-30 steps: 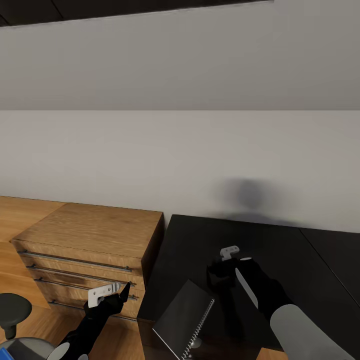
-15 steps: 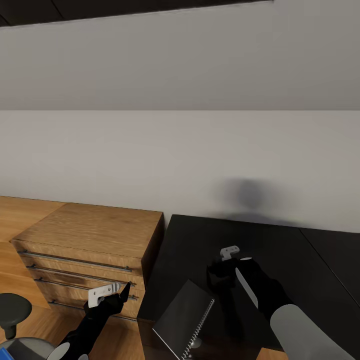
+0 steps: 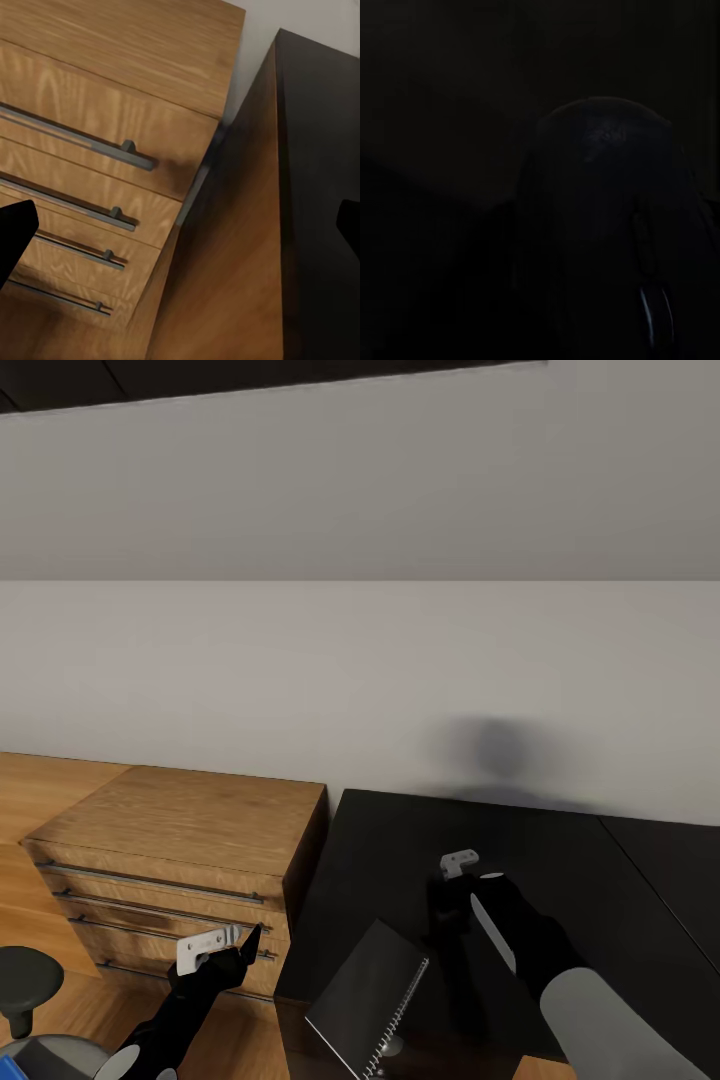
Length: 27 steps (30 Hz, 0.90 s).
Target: In the bedroom, organize the workspace by keeping the computer under the desk, ensuring the monitor is on the desk, placing the keyboard on the desk next to the monitor, placing the mouse on the desk next to the keyboard, moving the folder from the swivel chair onto the desk next to the mouse, stacking the notebook on top of the folder with the pen on top of the notebook, and positioning the swivel chair next to the desk.
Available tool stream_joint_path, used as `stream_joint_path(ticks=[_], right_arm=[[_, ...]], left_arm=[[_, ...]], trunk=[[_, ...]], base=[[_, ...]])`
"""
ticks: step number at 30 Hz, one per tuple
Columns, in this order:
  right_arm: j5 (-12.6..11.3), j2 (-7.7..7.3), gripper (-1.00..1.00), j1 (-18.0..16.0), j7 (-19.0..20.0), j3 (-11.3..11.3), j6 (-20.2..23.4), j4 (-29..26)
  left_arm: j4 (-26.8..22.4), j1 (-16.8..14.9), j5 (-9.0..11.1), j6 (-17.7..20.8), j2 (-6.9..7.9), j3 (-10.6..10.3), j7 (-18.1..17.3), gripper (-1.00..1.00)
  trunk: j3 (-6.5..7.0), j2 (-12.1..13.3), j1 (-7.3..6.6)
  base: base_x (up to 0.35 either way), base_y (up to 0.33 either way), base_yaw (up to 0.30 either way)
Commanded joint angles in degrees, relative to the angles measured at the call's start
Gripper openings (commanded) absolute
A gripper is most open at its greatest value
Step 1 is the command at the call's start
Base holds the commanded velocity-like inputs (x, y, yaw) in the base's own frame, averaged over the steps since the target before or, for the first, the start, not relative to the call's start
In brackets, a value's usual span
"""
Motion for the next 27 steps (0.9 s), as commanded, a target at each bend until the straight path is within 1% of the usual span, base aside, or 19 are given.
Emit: stream_joint_path(ticks=[1,6,27], right_arm=[[-0.58,-0.06,-1.0,-0.03,-0.22,0.25,0.9,-1.48],[-0.64,-0.05,-1.0,-0.03,-0.23,0.16,2.69,-3.5],[-0.63,-0.13,-1.0,-0.03,-0.23,0.06,2.87,-3.75]], left_arm=[[-0.1,-0.01,0.6,0.18,0.06,-0.14,0.53,1.0],[-0.1,-0.01,0.6,0.21,0.06,-0.14,0.53,1.0],[-0.13,-0.01,0.6,0.14,0.14,-0.14,0.53,1.0]], trunk=[[-0.05,-0.03,0.0],[-0.05,-0.03,0.0],[-0.05,-0.03,0.0]], base=[[0.0,0.0,0.0],[0.0,0.0,0.0],[0.0,0.0,0.0]])
